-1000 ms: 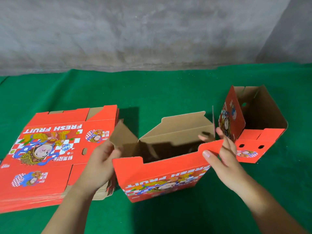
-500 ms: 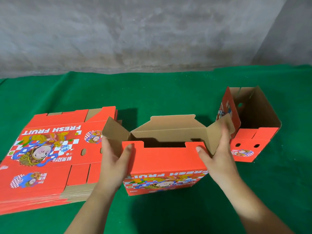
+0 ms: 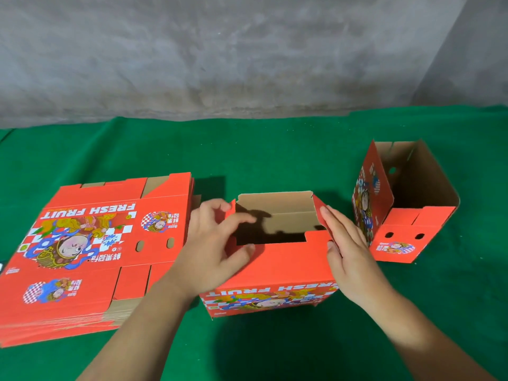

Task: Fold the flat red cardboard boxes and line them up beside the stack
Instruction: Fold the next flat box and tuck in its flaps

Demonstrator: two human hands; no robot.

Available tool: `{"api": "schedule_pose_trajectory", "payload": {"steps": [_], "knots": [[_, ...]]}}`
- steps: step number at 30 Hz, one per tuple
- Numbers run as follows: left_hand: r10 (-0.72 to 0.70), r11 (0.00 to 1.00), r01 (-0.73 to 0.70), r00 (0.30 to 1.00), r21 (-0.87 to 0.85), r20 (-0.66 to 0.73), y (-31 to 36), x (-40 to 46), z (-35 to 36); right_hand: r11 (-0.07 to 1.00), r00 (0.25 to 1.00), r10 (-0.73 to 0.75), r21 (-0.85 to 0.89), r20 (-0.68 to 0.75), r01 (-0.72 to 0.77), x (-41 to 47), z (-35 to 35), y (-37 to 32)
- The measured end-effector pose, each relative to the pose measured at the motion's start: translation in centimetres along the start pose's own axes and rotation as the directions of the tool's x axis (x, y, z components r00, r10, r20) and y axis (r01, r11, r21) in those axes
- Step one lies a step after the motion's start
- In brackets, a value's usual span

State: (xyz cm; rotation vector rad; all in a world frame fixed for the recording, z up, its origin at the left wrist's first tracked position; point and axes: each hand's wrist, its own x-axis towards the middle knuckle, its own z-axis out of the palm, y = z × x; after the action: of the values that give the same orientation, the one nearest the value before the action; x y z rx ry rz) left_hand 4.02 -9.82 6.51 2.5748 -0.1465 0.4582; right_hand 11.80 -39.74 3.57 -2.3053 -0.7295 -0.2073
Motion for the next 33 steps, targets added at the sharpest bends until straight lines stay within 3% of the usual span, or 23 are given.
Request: {"api": "schedule_pose_trajectory", "payload": {"steps": [2, 4, 6, 9, 10, 13, 15, 17, 20, 22, 25, 27, 31, 33], "knots": [[-0.020, 1.000, 0.019, 0.998, 0.015, 0.063, -0.3, 1.7, 0.1, 1.000, 1.000, 0.002, 0.000, 0.001, -0.002, 0.0, -0.1, 0.1], [-0.133, 0.984, 0.147, 0.982, -0.103, 0.133, -1.0, 3.4, 0.2, 1.000, 1.000, -0.015, -0.007, 0.008, 0.015, 0.0, -0.3, 0.1], [-0.231, 0.961, 0.250, 0.960, -0.114, 0.161, -2.0, 4.8, 0.6, 0.998, 0.998, -0.051, -0.045, 0.045, 0.053, -0.2, -0.4, 0.2], [-0.184, 0.964, 0.162, 0.978, 0.209, 0.093, -2.5, 5.4, 1.3, 0.992, 0.983, -0.044, -0.111, 0.180, 0.065, -0.5, -0.7, 0.5], [-0.173, 0.960, 0.148, 0.981, 0.238, 0.086, -2.5, 5.2, 1.5, 0.990, 0.977, -0.022, -0.130, 0.210, 0.050, -0.5, -0.8, 0.6], [-0.156, 0.987, 0.156, 0.988, -0.032, 0.006, -2.7, 4.1, 1.6, 0.983, 0.978, 0.035, -0.184, 0.208, 0.004, -0.2, -0.7, 0.8], [0.022, 0.988, -0.028, 0.999, -0.152, -0.040, -3.1, 3.2, 1.3, 0.980, 0.981, 0.072, -0.197, 0.179, -0.036, 0.0, 0.1, 0.4], [0.121, 0.948, -0.119, 0.993, -0.296, -0.013, -3.1, 2.2, 1.2, 0.990, 0.986, 0.114, -0.092, 0.118, -0.103, -0.1, 1.0, -0.1], [0.083, 0.925, -0.044, 0.993, -0.378, 0.088, -2.8, 1.8, 0.6, 0.967, 0.976, 0.212, 0.132, 0.049, -0.217, 0.1, 1.3, -0.5], [0.064, 0.953, -0.003, 0.980, -0.305, 0.191, -2.6, 1.9, 0.5, 0.945, 0.971, 0.237, 0.230, 0.019, -0.234, 0.3, 1.2, -0.8], [0.001, 1.000, -0.005, 0.958, 0.016, 0.285, -2.7, 2.4, 0.4, 0.918, 0.952, 0.290, 0.310, -0.099, -0.247, 0.5, 1.3, -1.7], [-0.033, 0.990, -0.014, 0.946, 0.143, 0.323, -3.0, 2.6, 0.7, 0.916, 0.945, 0.311, 0.296, -0.103, -0.270, 1.1, 1.3, -2.1], [-0.095, 0.974, 0.019, 0.939, 0.225, 0.332, -2.6, 3.6, 1.6, 0.951, 0.949, 0.270, -0.200, 0.162, -0.236, 2.7, 1.2, -2.0], [-0.127, 0.950, 0.031, 0.948, 0.312, 0.293, -1.7, 4.0, 2.5, 0.917, 0.923, 0.337, -0.285, 0.184, -0.278, 3.6, 1.2, -2.2]]}}
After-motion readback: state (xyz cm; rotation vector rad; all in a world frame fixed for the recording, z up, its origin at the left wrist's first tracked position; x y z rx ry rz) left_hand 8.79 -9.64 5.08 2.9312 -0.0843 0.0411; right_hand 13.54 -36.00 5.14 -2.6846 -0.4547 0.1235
